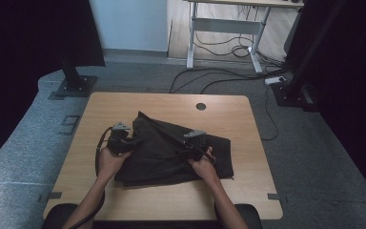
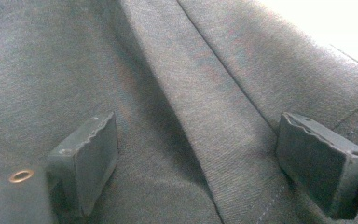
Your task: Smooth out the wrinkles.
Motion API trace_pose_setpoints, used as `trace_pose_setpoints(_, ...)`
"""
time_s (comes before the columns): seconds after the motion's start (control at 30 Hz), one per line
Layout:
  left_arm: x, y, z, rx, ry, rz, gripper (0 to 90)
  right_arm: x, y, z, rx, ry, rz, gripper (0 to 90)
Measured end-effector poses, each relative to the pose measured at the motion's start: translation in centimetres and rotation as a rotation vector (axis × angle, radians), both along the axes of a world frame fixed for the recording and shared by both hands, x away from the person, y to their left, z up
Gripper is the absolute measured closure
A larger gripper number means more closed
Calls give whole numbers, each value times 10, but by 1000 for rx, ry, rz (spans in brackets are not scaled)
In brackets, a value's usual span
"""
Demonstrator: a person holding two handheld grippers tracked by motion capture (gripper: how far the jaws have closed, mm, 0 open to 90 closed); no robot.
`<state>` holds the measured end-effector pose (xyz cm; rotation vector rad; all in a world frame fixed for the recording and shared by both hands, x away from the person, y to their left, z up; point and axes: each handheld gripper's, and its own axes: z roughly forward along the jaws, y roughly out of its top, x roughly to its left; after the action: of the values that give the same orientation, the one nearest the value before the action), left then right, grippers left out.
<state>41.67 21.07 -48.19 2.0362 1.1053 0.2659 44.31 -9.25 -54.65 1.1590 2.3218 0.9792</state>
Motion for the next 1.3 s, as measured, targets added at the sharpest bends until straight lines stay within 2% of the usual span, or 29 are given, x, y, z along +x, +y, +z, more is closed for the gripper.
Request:
trace_pose_setpoints(0.07, 0, 1, -2, 2, 6, 4, 764, 0, 0, 0, 0, 0, 1, 132)
trace_pose_setpoints(0.17, -3, 4, -4, -67, 25, -3, 765, 0, 0, 0, 0, 0, 1, 132)
trace_pose_setpoints(0.2, -4, 2, 0, -77, 10, -15, 764, 0, 0, 0, 1, 2, 1, 132)
trace_pose_setpoints(0.27, -6, -3, 9, -67, -12, -32, 765, 0, 0, 0, 1, 3, 0, 132)
trace_pose_setpoints(0.33, -7, -13, 21, -36, -47, -56, 764, 0, 0, 0, 1, 3, 0, 132)
trace_pose_setpoints(0.43, -7, -23, 27, 22, -66, -55, 764, 0, 0, 0, 1, 0, 1, 134)
trace_pose_setpoints(0.53, -3, -15, 17, 42, -20, -19, 760, 0, 0, 0, 2, -1, 1, 136)
trace_pose_setpoints(0.63, -2, 1, -10, 66, 63, 20, 744, -1, 0, 0, 3, -1, 0, 135)
trace_pose_setpoints(0.7, -2, 6, -23, 93, 72, 49, 670, -1, 0, 0, 3, 0, 1, 136)
trace_pose_setpoints(0.73, -3, 8, -31, 130, 58, 82, 615, -1, 0, 0, 3, 0, 1, 136)
trace_pose_setpoints(0.8, 0, 10, -41, 175, 47, 130, 406, -1, 0, 0, 3, -1, 0, 136)
trace_pose_setpoints(0.87, 5, 12, -47, 184, 79, 161, 195, -1, 0, 0, 3, 0, 0, 136)
trace_pose_setpoints(0.93, 9, 10, -53, 164, 123, 138, 85, -1, 0, 0, 3, 0, 1, 136)
trace_pose_setpoints(0.97, 10, 8, -56, 174, 119, 135, 0, -1, 0, 0, 3, 0, 0, 135)
trace_pose_setpoints(1.0, 11, 3, -57, 209, 103, 125, 0, -1, 0, 0, 3, 0, 1, 136)
trace_pose_setpoints(1.03, 11, 0, -58, 223, 95, 118, 0, -1, 0, 0, 3, -1, 0, 136)
trace_pose_setpoints(1.17, 14, -15, -56, 238, 103, 101, 2, -1, 0, 0, 3, -1, 0, 136)
trace_pose_setpoints(1.2, 14, -17, -54, 237, 101, 93, 37, -1, 0, 0, 3, -1, 0, 136)
trace_pose_setpoints(1.27, 12, -20, -51, 232, 102, 78, 192, -1, 0, 0, 2, -1, -1, 136)
trace_pose_setpoints(1.3, 11, -20, -49, 230, 107, 78, 227, -1, 0, 0, 3, -1, -1, 136)
